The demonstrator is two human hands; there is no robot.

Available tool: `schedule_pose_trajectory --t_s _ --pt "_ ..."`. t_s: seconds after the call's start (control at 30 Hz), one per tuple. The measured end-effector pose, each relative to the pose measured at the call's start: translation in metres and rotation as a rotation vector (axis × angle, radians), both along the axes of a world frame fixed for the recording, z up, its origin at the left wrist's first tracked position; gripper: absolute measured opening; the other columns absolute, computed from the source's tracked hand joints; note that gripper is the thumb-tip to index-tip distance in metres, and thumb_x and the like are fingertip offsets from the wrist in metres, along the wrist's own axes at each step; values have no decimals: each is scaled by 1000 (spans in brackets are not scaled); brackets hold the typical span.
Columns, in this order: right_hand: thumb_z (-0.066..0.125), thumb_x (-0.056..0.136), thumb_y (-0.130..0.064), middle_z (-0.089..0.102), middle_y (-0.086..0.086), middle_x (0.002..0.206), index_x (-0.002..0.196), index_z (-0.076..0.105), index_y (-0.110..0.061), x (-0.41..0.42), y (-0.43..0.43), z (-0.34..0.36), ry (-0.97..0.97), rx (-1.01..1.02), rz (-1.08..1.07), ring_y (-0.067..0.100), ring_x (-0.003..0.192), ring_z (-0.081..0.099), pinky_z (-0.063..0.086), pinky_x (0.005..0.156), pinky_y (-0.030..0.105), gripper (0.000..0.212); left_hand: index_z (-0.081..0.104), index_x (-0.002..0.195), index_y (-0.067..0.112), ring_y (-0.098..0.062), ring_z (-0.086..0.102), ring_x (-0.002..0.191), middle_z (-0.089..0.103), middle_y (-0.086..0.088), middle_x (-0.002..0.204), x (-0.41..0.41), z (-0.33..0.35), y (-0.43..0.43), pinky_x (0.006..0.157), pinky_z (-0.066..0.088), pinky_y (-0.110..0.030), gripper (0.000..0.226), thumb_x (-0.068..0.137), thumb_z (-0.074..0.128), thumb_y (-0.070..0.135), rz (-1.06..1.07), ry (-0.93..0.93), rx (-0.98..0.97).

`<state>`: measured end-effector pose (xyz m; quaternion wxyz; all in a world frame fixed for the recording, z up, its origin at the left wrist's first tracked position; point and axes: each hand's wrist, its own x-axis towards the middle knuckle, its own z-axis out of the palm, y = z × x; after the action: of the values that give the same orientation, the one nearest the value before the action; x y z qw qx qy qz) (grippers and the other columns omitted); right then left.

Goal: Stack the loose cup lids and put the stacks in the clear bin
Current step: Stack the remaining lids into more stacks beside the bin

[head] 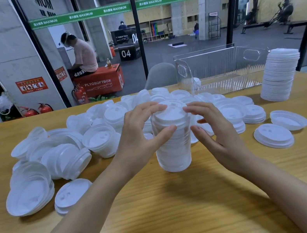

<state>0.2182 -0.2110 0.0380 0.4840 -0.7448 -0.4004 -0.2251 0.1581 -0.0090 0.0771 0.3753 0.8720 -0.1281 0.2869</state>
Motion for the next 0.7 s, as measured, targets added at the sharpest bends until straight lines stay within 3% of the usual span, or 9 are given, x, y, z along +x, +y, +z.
schedule_pose_trajectory --t_s 0.17,0.3,0.37,0.5,0.7 --pt "44 99 -41 49 -7 137 133 45 -36 -1 1 0 -1 7 3 16 131 47 44 103 40 35 57 121 37 2 44 120 55 26 125 -4 4 28 98 29 -7 44 83 54 59 90 -70 27" --pt "44 99 -41 49 -8 137 133 44 -39 -1 1 1 4 6 9 15 131 46 43 104 36 34 64 119 21 -25 51 116 62 2 123 -3 -14 76 96 36 -42 47 80 61 47 386 -68 367" --pt "44 99 -41 49 -7 137 132 45 -39 -2 1 1 6 6 14 16 131 46 43 104 32 34 65 118 18 -34 52 114 64 -4 120 0 -26 96 94 34 -50 43 79 70 35 517 10 544" --pt "44 99 -40 49 -5 137 132 45 -38 -3 3 1 -3 3 18 15 130 47 42 101 24 34 65 120 18 -32 58 107 66 -5 116 5 -41 112 95 29 -48 44 78 77 19 601 98 686" --pt "45 98 -39 50 -5 136 131 45 -39 -2 3 1 -2 13 24 13 128 48 42 100 21 32 67 109 13 -31 66 78 70 -5 95 13 -49 119 88 33 -49 51 63 86 5 613 6 850"
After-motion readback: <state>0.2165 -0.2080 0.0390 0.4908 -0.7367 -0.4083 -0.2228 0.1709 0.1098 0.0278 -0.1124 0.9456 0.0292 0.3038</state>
